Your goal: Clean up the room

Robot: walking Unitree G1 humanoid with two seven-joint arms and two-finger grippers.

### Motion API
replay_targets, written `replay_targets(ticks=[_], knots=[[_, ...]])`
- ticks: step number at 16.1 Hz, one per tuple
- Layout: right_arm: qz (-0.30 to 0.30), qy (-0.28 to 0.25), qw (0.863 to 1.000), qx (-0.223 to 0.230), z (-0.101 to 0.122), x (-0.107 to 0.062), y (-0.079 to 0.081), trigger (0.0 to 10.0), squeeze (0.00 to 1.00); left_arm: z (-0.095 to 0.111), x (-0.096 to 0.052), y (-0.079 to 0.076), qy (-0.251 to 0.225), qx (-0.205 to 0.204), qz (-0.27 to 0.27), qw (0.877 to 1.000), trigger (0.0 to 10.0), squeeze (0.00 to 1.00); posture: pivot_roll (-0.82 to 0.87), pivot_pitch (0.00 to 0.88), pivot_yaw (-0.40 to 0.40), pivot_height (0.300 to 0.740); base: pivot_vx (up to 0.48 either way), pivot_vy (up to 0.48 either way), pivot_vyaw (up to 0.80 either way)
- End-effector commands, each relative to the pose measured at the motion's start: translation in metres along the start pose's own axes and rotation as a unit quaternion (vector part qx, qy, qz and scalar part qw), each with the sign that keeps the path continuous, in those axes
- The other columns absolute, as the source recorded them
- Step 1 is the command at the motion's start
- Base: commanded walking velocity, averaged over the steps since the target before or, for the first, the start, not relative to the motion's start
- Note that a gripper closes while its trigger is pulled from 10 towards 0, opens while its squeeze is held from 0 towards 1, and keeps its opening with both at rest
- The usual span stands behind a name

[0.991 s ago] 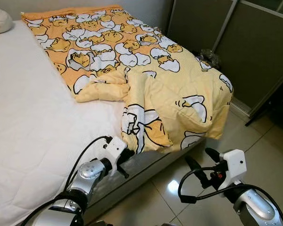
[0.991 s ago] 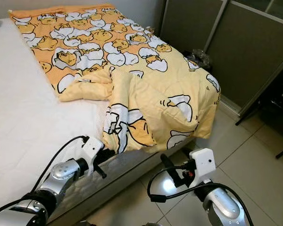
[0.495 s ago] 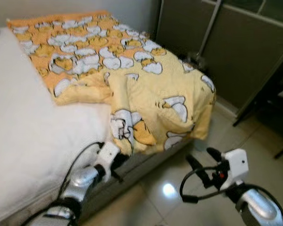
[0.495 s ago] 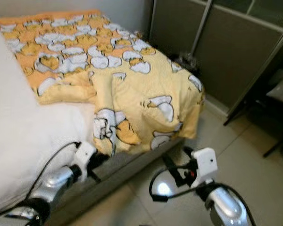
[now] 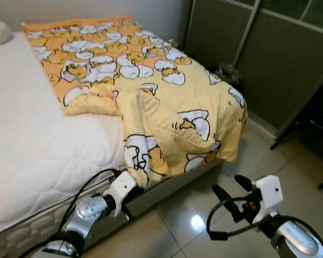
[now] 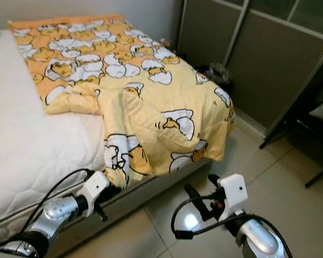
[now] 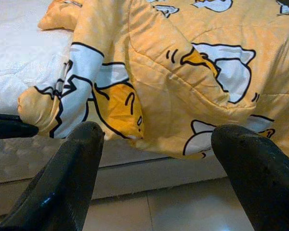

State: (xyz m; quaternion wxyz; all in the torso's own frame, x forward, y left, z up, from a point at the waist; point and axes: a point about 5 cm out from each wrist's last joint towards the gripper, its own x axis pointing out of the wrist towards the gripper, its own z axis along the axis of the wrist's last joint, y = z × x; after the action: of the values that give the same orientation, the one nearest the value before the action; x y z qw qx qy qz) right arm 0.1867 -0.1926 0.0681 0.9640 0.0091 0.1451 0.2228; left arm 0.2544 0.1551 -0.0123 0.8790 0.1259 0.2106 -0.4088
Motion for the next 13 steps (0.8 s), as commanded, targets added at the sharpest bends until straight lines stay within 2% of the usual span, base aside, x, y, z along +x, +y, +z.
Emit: replay_targets(ticks=[1,2,3,6,9,11,12,13], knots=[[0.001,-0.011,1.0,-0.002,0.007,0.0,-0.003,10.0,0.01,0.025,0.013,-0.002,-0.051,-0.012,-0.049,0.997,0.0,0.0,-0.24,0.006,-0.057,0.74,0.0,0.0,0.0],[0.002,-0.012,1.0,-0.002,0.008,0.001,-0.004,10.0,0.01,0.033,0.018,-0.005,-0.067,-0.013,-0.079,0.995,0.0,0.0,-0.24,0.004,-0.057,0.74,0.0,0.0,0.0],[0.002,-0.012,1.0,-0.002,0.007,0.001,-0.004,10.0,0.02,0.043,0.024,-0.016,-0.079,-0.005,-0.145,0.986,0.0,0.0,-0.24,0.003,-0.056,0.74,0.0,0.0,0.0],[0.0,-0.01,1.0,-0.001,0.006,0.001,-0.004,10.0,0.02,0.043,0.028,-0.039,-0.06,0.021,-0.269,0.961,0.0,0.0,-0.24,0.005,-0.055,0.74,0.0,0.0,0.0],[0.0,-0.008,1.0,0.0,0.005,-0.001,-0.004,10.0,0.02,0.031,0.023,-0.047,-0.021,0.039,-0.322,0.946,0.0,0.0,-0.25,0.005,-0.05,0.74,0.0,0.0,0.0],[-0.002,-0.006,1.0,0.001,0.004,-0.001,-0.004,10.0,0.01,0.016,0.012,-0.05,0.035,0.061,-0.368,0.927,0.0,0.0,-0.26,0.006,-0.045,0.74,0.0,0.0,0.0],[-0.003,-0.006,1.0,0.001,0.004,-0.001,-0.004,10.0,0.02,0.013,0.01,-0.049,0.049,0.069,-0.374,0.924,0.0,0.0,-0.26,0.007,-0.044,0.74,0.0,0.0,0.0],[-0.003,-0.005,1.0,0.002,0.004,-0.001,-0.004,10.0,0.02,0.008,0.006,-0.048,0.079,0.094,-0.386,0.914,0.0,0.0,-0.26,0.007,-0.044,0.74,0.0,0.0,0.0]])
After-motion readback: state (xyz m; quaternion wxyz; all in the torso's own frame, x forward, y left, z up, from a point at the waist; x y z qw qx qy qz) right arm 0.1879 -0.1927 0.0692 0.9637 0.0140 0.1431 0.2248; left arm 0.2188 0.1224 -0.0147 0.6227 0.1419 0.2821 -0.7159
